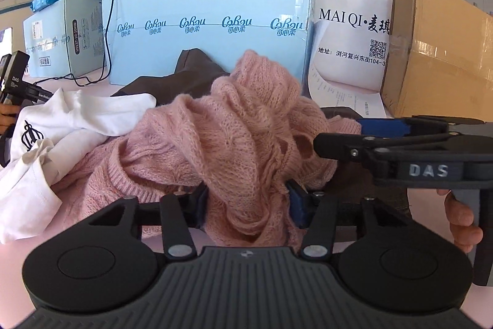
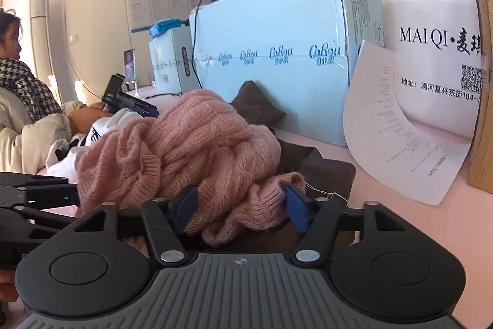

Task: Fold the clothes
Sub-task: 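Grasp the pink sweater with the left gripper while the right gripper grasps it too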

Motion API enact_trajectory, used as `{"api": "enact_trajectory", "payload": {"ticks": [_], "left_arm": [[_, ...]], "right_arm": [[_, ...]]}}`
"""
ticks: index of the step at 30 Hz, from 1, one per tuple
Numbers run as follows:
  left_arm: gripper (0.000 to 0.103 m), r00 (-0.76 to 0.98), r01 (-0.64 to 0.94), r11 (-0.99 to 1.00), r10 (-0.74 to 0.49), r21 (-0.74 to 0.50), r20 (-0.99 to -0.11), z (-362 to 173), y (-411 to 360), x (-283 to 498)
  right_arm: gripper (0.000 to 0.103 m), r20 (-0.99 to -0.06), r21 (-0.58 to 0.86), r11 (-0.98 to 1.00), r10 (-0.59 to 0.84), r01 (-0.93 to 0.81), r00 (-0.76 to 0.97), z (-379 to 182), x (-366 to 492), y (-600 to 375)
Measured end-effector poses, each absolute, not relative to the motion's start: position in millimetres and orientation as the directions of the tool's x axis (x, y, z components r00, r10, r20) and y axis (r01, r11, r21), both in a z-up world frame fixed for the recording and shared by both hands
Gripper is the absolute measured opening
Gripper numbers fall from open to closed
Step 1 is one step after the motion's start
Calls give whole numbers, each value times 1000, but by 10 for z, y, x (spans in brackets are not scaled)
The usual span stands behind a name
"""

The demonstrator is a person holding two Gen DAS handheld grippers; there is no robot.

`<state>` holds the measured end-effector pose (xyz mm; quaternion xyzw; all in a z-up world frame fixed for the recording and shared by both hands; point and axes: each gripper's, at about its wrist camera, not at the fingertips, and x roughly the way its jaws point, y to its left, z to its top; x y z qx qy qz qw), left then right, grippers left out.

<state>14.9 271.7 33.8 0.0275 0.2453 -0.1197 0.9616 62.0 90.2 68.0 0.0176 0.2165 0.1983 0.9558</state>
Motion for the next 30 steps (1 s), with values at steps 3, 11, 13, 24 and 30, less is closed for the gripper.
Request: {"api": "enact_trajectory", "payload": {"ticks": [3,11,13,24,30], "left_arm": [[31,856,216,976,-173,32,-487,319,2692,143],[21,863,174,982,-116,74,-491,374,2684,98],[21,871,156,982,-87,106,-483,429,2652,59],[20,940,54,981,12,184,-341,1020,2340,-315],[20,960,128,979,-83,156,-267,1397,1933,-620]], "right_arm": [[22,-429,98,929,362,-356,827,640,633,980],[8,-336,124,921,389,-369,858,860,474,999],[8,-301,101,918,396,-384,867,977,397,996],[5,-54,102,940,332,-326,942,1751,-256,532],[4,35,116,958,259,-261,965,2011,-625,28]]}}
